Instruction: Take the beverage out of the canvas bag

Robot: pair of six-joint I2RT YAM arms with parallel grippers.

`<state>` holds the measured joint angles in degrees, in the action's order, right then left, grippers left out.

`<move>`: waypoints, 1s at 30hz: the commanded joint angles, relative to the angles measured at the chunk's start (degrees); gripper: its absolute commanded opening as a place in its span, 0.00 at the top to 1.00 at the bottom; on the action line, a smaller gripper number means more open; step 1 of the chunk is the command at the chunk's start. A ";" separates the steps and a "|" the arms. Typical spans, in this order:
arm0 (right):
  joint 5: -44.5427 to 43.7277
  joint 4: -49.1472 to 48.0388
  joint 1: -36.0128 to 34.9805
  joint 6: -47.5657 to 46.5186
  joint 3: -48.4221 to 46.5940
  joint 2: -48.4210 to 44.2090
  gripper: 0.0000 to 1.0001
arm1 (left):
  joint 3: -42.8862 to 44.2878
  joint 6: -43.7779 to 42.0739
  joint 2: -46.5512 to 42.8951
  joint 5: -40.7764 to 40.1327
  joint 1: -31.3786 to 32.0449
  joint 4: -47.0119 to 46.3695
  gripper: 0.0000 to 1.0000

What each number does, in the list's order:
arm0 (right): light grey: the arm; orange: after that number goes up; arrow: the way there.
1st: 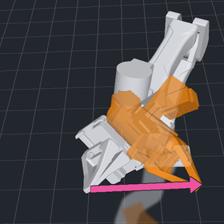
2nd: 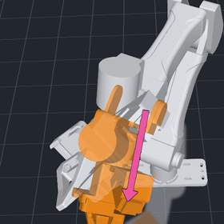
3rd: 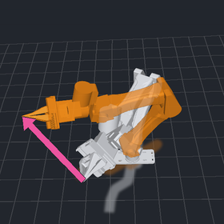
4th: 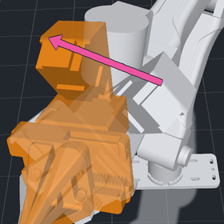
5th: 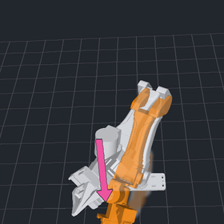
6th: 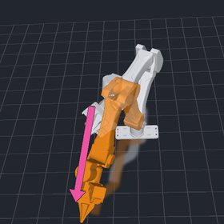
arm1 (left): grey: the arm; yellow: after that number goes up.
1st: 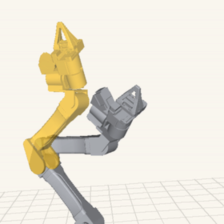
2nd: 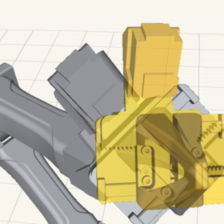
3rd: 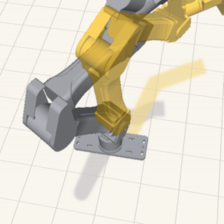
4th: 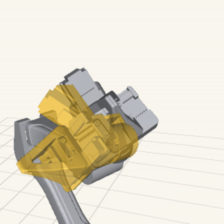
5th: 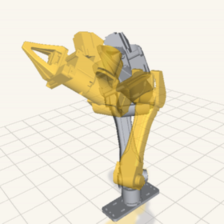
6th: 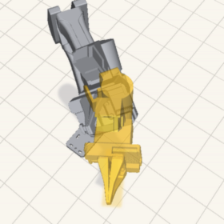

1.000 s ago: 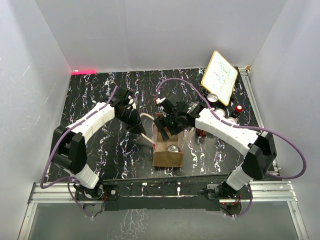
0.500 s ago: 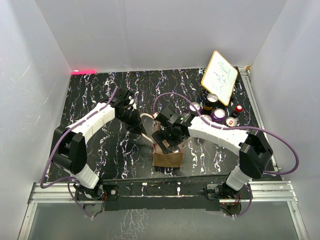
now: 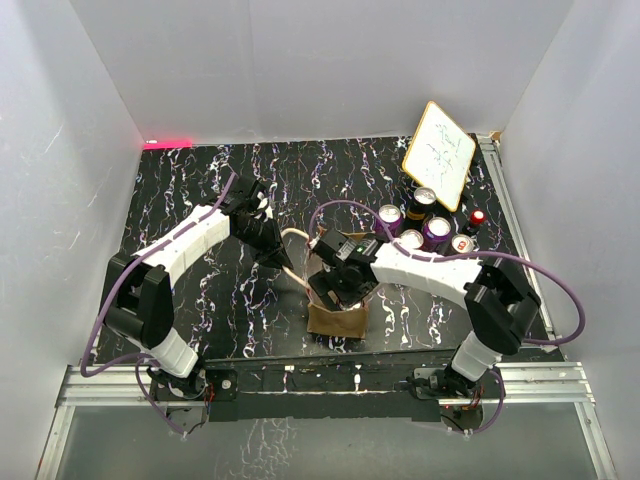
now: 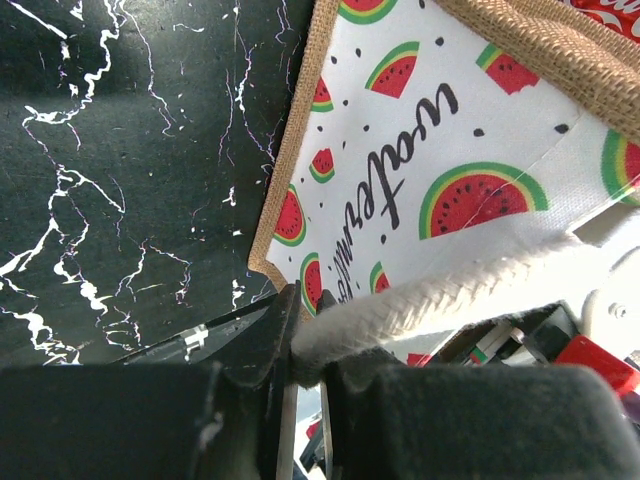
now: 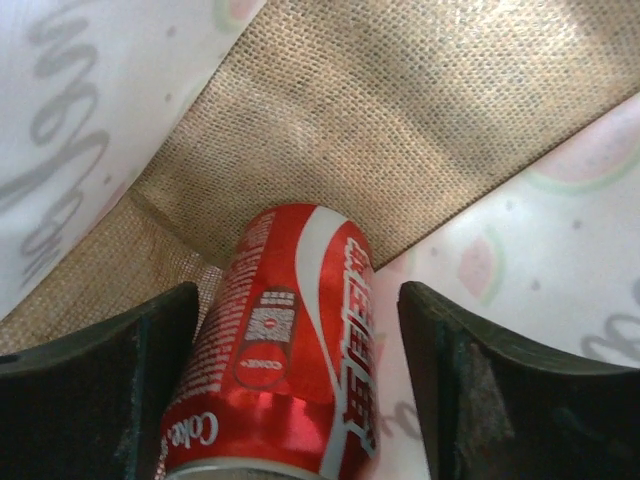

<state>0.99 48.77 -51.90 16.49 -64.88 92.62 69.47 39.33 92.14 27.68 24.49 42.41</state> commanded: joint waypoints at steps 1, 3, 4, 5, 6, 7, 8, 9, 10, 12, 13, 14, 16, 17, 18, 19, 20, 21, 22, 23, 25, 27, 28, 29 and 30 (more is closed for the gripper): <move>-2.07 -0.33 -0.74 -0.63 1.09 1.91 0.25 | 0.29 -0.48 -1.05 0.92 0.25 0.83 1.00; -2.66 0.23 -0.91 -0.67 -0.03 1.65 0.36 | 0.38 -0.48 -0.87 0.97 0.29 0.76 1.00; -2.95 0.77 -0.92 -0.73 -1.03 1.26 0.43 | 0.40 -0.48 -0.76 0.99 0.34 0.74 1.00; -3.23 1.43 -0.91 -0.83 -2.09 1.14 0.48 | 0.47 -0.47 -0.72 0.97 0.30 0.74 1.00; -3.59 2.13 -0.88 -0.91 -3.49 0.67 0.53 | 0.49 -0.48 -0.66 0.93 0.30 0.74 1.00; -3.91 2.86 -0.92 -1.02 -5.00 0.37 0.57 | 0.49 -0.48 -0.48 0.89 0.29 0.74 1.00; -4.18 3.57 -0.92 -1.11 -6.61 0.04 0.61 | 0.49 -0.44 -0.43 0.93 0.29 0.74 1.00; -4.43 4.21 -0.92 -1.19 -8.36 -0.31 0.64 | 0.49 -0.40 -0.30 0.95 0.29 0.66 1.00; -4.85 4.75 -0.86 -1.26 -9.93 -0.68 0.67 | 0.55 -0.32 -0.25 0.97 0.29 0.53 1.00; -5.67 5.43 -0.92 -1.29 -13.02 -1.54 0.69 | 0.64 -0.15 -0.04 0.97 0.29 0.39 1.00; -6.14 5.45 -0.92 -1.29 -14.12 -1.94 0.70 | 0.74 -0.13 0.09 1.05 0.29 0.29 1.00; -6.64 5.31 -0.88 -1.29 -15.14 -2.34 0.72 | 0.90 -0.09 0.21 1.06 0.28 0.30 1.00; -7.43 4.51 -0.88 -1.03 -16.22 -3.27 0.75 | 1.16 -0.13 0.46 1.06 0.29 0.38 1.00; -7.67 4.01 -0.81 -0.79 -16.31 -3.81 0.76 | 1.11 -0.13 0.57 1.01 0.29 0.39 1.00; -7.78 3.35 -0.83 -0.43 -16.28 -4.33 0.77 | 1.26 -0.09 0.57 0.99 0.25 0.39 1.00; -7.82 2.82 -0.79 -0.15 -16.10 -4.79 0.79 | 1.28 -0.10 0.59 0.97 0.29 0.32 1.00; -7.70 2.52 -0.76 0.32 -15.98 -5.08 0.81 | 1.24 -0.05 0.63 0.97 0.29 0.30 1.00; -7.67 2.35 -0.64 0.80 -15.98 -5.34 0.82 | 1.23 -0.05 0.58 0.97 0.29 0.38 1.00; -7.60 2.30 -0.54 1.13 -16.09 -5.46 0.84 | 1.20 -0.04 0.44 0.97 0.29 0.38 1.00; -7.43 2.29 -0.44 1.52 -16.33 -5.59 0.85 | 1.07 0.03 0.37 0.89 0.29 0.32 1.00; -7.08 2.29 0.02 1.98 -17.13 -5.90 0.87 | 0.66 0.21 0.09 0.86 0.29 0.14 1.00; -6.53 2.29 0.76 2.24 -18.43 -6.16 0.89 | 0.20 0.39 -0.16 0.87 0.29 -0.03 1.00; -6.12 2.33 1.24 2.35 -19.23 -6.27 0.89 | -0.01 0.44 -0.30 0.95 0.29 -0.09 1.00; -5.66 2.37 1.85 2.37 -20.20 -6.37 0.89 | -0.14 0.50 -0.41 0.96 0.29 -0.13 1.00; -4.90 2.38 2.58 2.42 -21.15 -6.52 0.90 | -0.27 0.48 -0.47 0.96 0.29 -0.21 1.00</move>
<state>-4.78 54.02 -51.57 17.56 -79.07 90.11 69.52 39.48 92.58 27.88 24.56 42.19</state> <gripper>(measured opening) 0.673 0.086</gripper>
